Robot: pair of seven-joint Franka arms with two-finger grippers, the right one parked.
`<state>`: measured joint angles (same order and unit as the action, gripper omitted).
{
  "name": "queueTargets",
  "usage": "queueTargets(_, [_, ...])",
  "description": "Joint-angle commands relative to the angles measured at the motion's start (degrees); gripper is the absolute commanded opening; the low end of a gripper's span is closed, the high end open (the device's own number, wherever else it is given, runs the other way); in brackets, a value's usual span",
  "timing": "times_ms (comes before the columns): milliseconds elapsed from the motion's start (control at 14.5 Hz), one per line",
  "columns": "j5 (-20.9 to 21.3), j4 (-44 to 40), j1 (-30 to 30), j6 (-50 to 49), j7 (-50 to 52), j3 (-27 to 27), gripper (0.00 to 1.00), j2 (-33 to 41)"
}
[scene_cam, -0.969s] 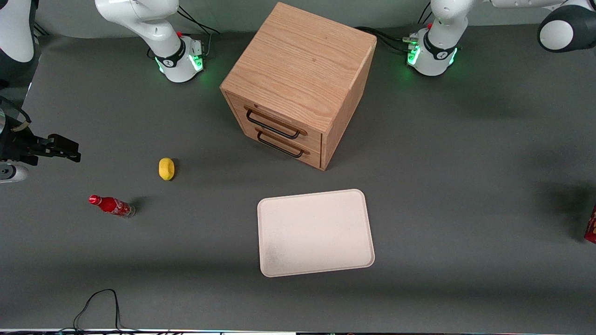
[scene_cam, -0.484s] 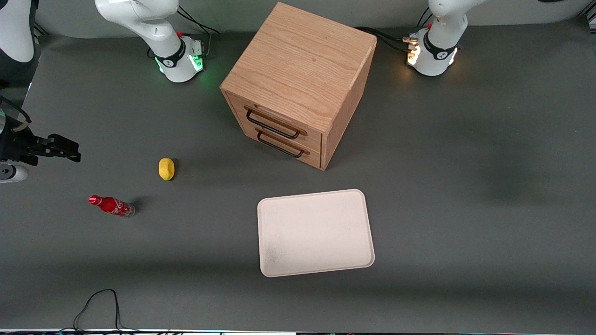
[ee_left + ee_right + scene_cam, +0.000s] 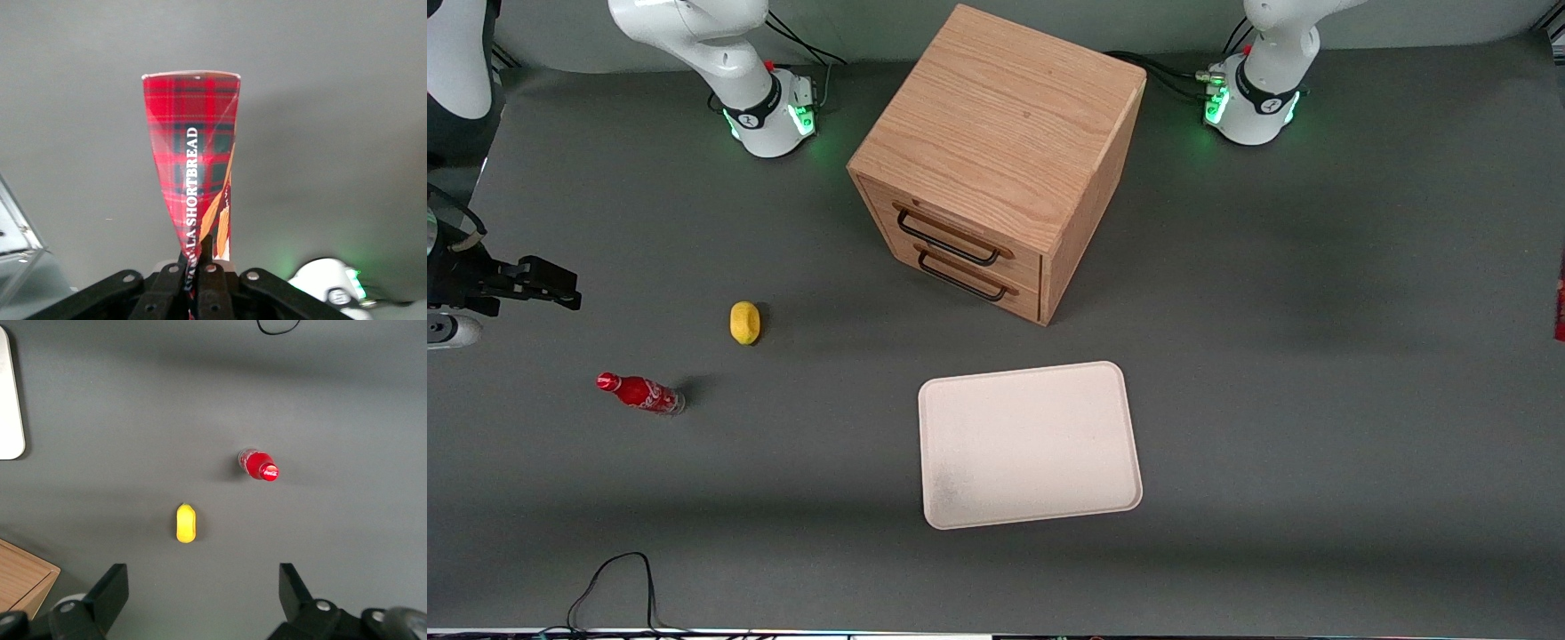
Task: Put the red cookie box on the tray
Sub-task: 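Carry the held cookie box with the left gripper over the white tray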
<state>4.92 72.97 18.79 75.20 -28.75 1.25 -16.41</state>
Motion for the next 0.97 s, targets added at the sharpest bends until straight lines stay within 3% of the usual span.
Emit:
queueTargets(0, [-2.4,12.1,-9.1,3.5,15.7,-0.5,0.00,9.1])
queueTargets(208, [-6.7,12.7,-18.9,6.5,31.9,-0.5,0.00,8.4])
queueTargets(553, [-7.7,10.4,-35.6,18.7,52.8,-0.5,0.00,-1.2])
queueTargets(761, [-7.9,0.9,-42.8,22.4,63.1,-0.5,0.00,-11.9])
queueTargets(899, [-8.0,-5.4,-43.6,25.6,65.3,0.1,0.00,-18.6])
